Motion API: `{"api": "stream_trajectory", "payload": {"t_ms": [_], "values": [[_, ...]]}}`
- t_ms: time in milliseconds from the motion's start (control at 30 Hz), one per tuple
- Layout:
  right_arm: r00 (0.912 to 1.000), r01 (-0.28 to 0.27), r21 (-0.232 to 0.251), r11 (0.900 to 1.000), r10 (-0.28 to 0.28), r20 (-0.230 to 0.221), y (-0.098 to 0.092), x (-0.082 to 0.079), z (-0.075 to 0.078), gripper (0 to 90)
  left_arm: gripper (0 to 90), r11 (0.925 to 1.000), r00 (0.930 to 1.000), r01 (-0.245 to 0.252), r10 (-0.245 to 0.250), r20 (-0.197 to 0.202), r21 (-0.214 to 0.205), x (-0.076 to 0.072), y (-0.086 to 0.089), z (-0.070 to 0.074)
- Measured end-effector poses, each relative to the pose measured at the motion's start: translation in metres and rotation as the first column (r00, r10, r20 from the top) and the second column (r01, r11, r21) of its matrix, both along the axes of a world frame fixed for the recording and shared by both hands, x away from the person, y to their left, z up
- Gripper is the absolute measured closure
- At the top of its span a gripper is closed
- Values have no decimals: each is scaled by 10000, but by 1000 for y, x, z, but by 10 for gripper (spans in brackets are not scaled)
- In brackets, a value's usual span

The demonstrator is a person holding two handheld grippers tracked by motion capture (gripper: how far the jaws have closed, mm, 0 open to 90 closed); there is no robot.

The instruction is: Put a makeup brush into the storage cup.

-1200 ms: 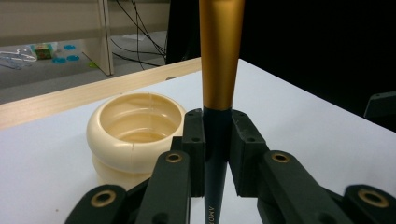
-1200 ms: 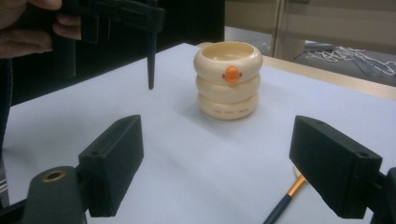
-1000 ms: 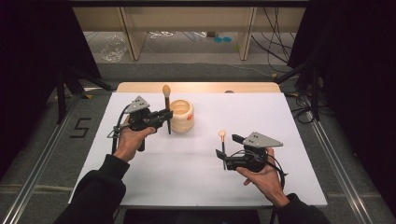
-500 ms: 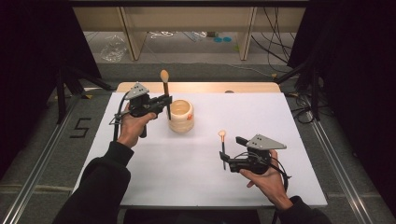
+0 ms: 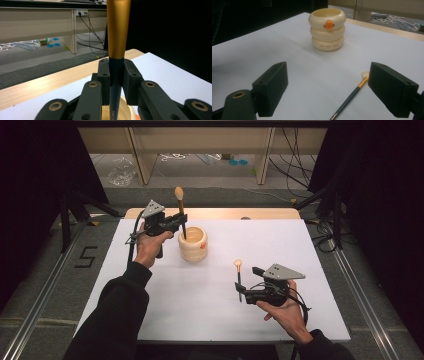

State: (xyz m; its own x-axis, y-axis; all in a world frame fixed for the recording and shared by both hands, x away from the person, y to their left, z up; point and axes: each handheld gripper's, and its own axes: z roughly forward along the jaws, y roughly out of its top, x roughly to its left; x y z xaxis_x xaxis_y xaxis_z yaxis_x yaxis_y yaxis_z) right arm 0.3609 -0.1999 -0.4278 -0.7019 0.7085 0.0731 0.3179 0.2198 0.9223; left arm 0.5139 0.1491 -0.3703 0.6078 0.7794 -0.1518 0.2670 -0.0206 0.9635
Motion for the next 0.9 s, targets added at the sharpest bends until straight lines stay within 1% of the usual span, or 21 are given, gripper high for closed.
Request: {"api": "stream_trajectory", "payload": {"t_ms": [33, 67, 100, 133, 167, 267, 300, 333, 433, 467, 500, 533, 567, 700, 900], "values": [[9996, 31, -105, 9999, -34, -272, -1, -1, 1, 170, 780, 10000, 10000, -7, 6, 52, 35, 2, -1, -1], [10000, 27, -179, 9998, -28, -53, -2, 0, 0, 169, 780, 9999, 9999, -154, 154, -27, 43, 5, -2, -3], [10000, 34, -176, 9998, -36, -71, -2, 0, 0, 169, 780, 9999, 9999, -154, 154, -27, 43, 5, -2, -3], [10000, 43, -183, 9998, -44, -83, -2, 0, 0, 169, 780, 9997, 9997, -251, 251, -76, -55, 8, -3, -6], [10000, 41, -175, 9998, -43, -75, -2, 0, 0, 169, 780, 9995, 9995, -315, 314, -98, -63, 9, -3, -7], [9999, 32, -163, 9999, -34, -105, -2, 0, 0, 169, 780, 9993, 9992, -361, 359, -150, -113, 11, -4, -9], [9998, 29, -126, 9999, -31, -218, -2, 0, 0, 170, 780, 9993, 9993, -351, 350, -100, -103, 12, -6, -11], [10000, 39, -109, 9999, -40, -87, -2, 1, -1, 170, 780, 9994, 9994, -347, 347, -65, -37, 13, -6, -11], [9998, 7, -91, 10000, -9, -177, -1, 1, -1, 170, 780, 9992, 9991, -398, 397, -127, -69, 14, -7, -13], [9999, -8, -166, 9999, 5, -135, -2, 1, -1, 170, 780, 9993, 9993, -359, 358, -91, -85, 15, -9, -15], [9997, 5, -78, 10000, -7, -263, -1, 0, 0, 171, 780, 9994, 9994, -342, 342, -95, -18, 16, -10, -16], [9997, 14, -98, 10000, -16, -248, -1, 0, 0, 172, 780, 9994, 9994, -342, 342, -95, -18, 16, -10, -16], [9999, -13, -164, 9999, 11, -133, -2, 1, -1, 172, 780, 9995, 9994, -321, 321, -120, 53, 16, -13, -18], [9999, -37, -169, 9998, 35, -158, -1, 1, -1, 172, 780, 9995, 9997, -224, 226, -110, 220, 17, -17, -22], [9998, -38, -187, 9998, 34, -174, -1, 1, -1, 171, 779, 9996, 9995, -214, 219, -233, 174, 19, -22, -27]]}}
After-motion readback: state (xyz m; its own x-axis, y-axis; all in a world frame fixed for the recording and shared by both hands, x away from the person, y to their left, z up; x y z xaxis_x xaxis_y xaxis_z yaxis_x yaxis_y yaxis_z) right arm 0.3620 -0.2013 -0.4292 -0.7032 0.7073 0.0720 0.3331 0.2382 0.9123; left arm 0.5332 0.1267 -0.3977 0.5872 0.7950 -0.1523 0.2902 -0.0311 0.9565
